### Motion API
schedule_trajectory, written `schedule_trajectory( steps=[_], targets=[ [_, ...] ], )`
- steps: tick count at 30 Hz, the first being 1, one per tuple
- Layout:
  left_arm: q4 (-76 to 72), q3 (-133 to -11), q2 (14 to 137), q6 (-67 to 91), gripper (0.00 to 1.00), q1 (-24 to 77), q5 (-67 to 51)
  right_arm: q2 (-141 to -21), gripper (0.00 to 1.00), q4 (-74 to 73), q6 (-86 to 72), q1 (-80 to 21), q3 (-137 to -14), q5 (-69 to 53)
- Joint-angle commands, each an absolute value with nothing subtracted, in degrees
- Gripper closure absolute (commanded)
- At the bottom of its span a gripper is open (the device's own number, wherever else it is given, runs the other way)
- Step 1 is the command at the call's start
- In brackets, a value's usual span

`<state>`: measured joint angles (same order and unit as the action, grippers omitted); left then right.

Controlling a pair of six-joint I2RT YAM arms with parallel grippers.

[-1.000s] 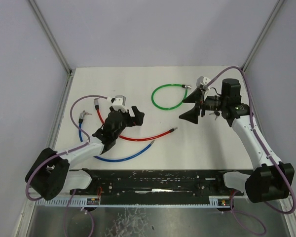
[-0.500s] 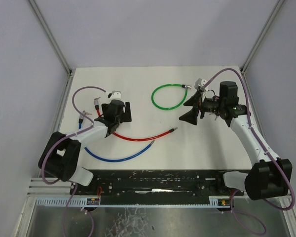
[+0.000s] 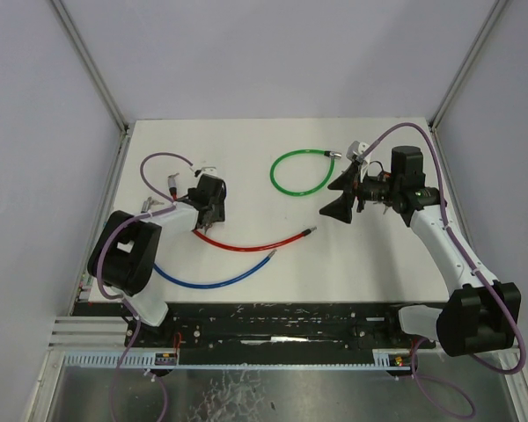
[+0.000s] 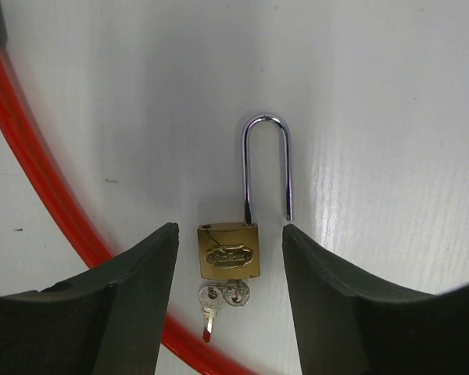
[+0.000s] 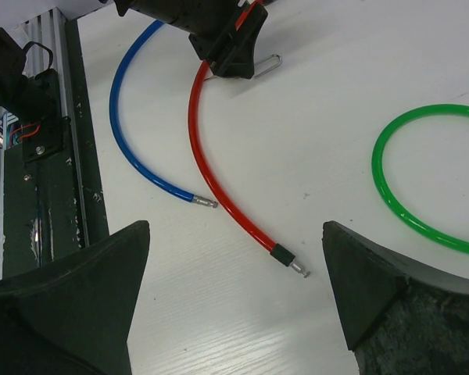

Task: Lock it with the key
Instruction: Pick up the lock from the center of the board.

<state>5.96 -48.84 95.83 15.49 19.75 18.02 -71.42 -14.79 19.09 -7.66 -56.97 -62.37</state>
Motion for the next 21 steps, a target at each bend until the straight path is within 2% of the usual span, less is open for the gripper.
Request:
schedule_trajectory(
  steps=[1, 10, 16, 21],
  targets=[
    [8.6, -50.1, 95.9, 15.4, 0.46, 18.8, 17.1, -71.9, 0.03, -13.9, 19.7, -7.8, -57.0, -62.0],
    [10.1, -50.9, 97.2, 15.9, 0.51, 17.9, 15.7, -71.7, 0.03, -14.3, 20.1, -7.8, -57.2, -62.1],
    [10.8, -51.6, 98.6, 15.6, 0.6, 17.6, 13.1, -71.5, 0.03, -14.5, 20.3, -7.8, -57.3, -61.8],
    [11.2, -51.6, 98.9, 15.7, 0.59, 17.3, 12.6, -71.5, 0.03, -14.6, 20.3, -7.8, -57.2, -61.8]
  ],
)
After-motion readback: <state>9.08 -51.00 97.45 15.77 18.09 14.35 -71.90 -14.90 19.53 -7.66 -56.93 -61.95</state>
